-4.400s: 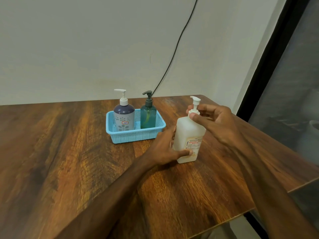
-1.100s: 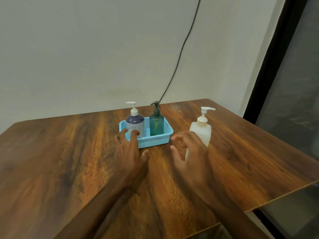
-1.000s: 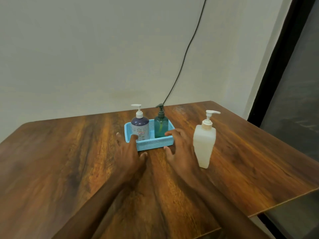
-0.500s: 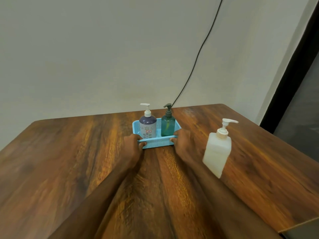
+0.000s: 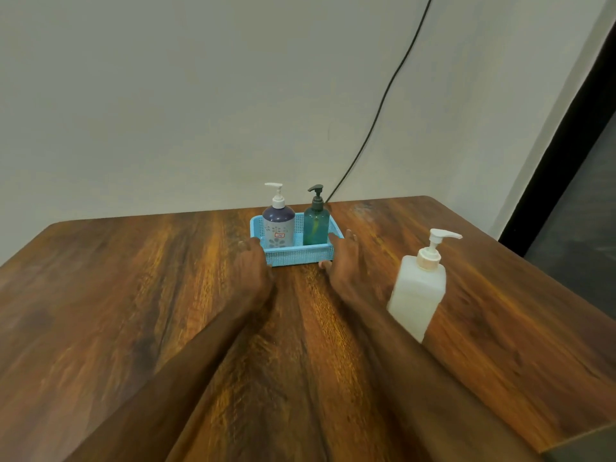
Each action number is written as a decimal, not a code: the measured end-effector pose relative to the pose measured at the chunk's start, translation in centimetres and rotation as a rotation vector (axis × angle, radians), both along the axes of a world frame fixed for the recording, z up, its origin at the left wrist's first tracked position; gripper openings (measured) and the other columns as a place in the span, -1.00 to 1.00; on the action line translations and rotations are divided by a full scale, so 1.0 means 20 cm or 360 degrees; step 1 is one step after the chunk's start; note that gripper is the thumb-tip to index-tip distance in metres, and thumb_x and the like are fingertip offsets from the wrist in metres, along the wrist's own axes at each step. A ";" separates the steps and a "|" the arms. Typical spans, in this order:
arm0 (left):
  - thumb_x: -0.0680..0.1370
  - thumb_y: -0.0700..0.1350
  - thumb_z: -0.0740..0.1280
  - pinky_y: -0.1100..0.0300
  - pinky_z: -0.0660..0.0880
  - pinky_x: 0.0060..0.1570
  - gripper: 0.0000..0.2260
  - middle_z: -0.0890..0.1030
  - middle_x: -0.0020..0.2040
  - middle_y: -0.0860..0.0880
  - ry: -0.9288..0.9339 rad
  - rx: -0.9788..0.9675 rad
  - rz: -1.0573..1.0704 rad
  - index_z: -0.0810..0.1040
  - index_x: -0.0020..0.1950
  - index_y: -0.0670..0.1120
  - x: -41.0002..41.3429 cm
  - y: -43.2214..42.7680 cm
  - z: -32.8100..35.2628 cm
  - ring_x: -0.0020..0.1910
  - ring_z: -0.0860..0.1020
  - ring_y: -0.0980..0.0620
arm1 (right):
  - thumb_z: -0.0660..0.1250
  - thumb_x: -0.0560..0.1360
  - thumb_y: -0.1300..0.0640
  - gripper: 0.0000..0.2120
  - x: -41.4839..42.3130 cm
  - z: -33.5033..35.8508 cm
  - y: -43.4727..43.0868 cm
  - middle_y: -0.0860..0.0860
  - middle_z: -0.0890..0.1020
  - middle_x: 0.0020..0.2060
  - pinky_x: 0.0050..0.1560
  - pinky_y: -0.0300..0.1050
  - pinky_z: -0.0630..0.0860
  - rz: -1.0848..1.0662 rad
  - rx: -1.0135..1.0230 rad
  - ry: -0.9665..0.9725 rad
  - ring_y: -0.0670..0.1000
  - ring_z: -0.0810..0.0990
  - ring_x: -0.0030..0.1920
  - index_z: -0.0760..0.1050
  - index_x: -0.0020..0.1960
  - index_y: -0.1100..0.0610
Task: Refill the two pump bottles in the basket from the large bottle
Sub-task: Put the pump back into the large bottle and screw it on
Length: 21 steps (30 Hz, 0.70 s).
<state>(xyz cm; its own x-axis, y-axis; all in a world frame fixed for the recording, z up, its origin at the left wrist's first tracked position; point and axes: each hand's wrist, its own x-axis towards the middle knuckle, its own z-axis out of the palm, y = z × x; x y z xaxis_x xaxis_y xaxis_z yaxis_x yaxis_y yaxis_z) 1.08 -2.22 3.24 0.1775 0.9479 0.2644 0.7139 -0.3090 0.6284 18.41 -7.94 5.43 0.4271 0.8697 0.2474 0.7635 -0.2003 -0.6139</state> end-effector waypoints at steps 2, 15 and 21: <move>0.62 -0.11 0.33 -0.13 0.37 0.47 -0.38 0.23 0.58 -0.29 0.0112 0.0135 0.0049 0.14 0.61 -0.19 0.03 -0.15 0.01 0.52 0.33 -0.25 | 0.34 0.57 0.08 -0.43 -0.02 0.01 -0.11 0.05 0.12 0.57 0.52 0.04 0.11 0.0028 0.0098 0.0000 0.09 0.07 0.57 0.24 0.52 0.03; 0.63 -0.07 0.38 0.09 0.40 0.40 -0.53 0.45 0.46 -0.03 0.0096 -0.0031 -0.0712 0.33 0.50 -0.04 0.56 -0.82 0.22 0.44 0.46 -0.05 | 0.57 0.32 -0.09 -0.62 0.19 0.12 -1.11 -0.12 0.56 -0.07 -0.26 -0.25 0.54 -0.0364 0.0882 0.0112 -0.09 0.56 -0.15 0.48 0.00 0.00; 0.56 -0.21 0.45 -0.02 0.57 0.28 -0.53 0.54 0.40 -0.08 0.0045 -0.0292 -0.0716 0.40 0.43 -0.08 0.62 -0.80 0.24 0.34 0.56 -0.09 | 0.64 0.11 -0.22 0.08 0.45 -0.01 -0.95 -0.05 0.33 0.46 0.36 0.19 0.41 -0.0274 0.0095 0.0724 0.05 0.38 0.41 0.10 0.45 -0.18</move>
<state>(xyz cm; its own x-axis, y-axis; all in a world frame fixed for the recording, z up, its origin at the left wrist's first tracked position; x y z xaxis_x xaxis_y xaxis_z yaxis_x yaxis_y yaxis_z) 13.41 -18.20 8.10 0.5850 0.8061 0.0895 0.5526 -0.4769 0.6835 27.34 -27.04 5.29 0.6398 0.7669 0.0498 0.3742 -0.2542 -0.8919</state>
